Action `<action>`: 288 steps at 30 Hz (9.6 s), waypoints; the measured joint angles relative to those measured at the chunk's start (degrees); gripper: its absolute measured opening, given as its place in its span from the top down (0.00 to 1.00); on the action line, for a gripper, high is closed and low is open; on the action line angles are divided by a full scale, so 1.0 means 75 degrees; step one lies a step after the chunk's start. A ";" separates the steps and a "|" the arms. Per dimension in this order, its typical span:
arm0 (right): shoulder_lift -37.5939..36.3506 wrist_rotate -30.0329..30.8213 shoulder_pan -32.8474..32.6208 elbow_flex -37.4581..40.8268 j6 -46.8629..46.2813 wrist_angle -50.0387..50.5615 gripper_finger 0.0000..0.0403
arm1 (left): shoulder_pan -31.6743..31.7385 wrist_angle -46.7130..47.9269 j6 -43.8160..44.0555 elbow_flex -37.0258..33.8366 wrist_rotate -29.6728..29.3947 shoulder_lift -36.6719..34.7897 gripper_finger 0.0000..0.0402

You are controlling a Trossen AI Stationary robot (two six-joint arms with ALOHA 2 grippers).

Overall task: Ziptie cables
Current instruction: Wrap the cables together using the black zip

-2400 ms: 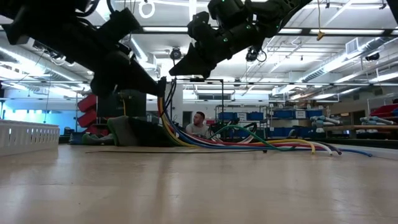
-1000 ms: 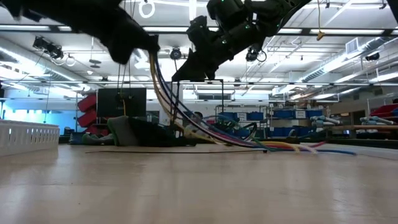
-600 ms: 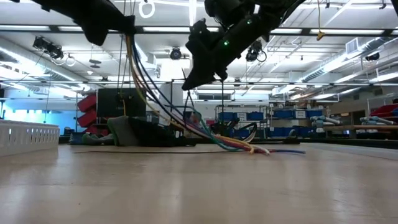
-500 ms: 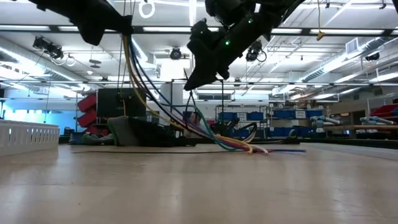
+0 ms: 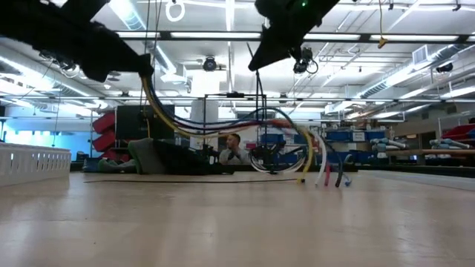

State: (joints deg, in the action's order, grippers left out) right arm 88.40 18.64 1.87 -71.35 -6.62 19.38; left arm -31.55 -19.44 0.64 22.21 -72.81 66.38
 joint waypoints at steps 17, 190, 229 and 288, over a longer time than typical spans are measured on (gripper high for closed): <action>0.1325 -0.0607 -0.0012 0.0287 -0.0707 -0.0718 1.00 | 0.0003 -0.2334 0.0201 -0.1555 0.1281 0.0194 0.86; 0.1139 -0.0398 0.0361 0.0245 0.1140 -0.4244 1.00 | 0.5333 -0.5098 -0.0849 0.0040 0.9751 0.2540 0.78; 0.1168 -0.1714 0.0457 0.0277 0.0407 -0.3347 1.00 | 0.5643 -0.6191 -0.0307 -0.0197 1.0231 0.2560 0.47; 0.1174 -0.1428 0.0498 0.0283 0.0439 -0.3472 1.00 | 0.5659 -0.5782 0.0117 0.0254 1.0094 0.2569 0.95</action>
State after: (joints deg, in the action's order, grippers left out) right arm 97.21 7.93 5.61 -69.23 -3.33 -6.66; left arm 10.90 -62.81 1.52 24.12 2.90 85.65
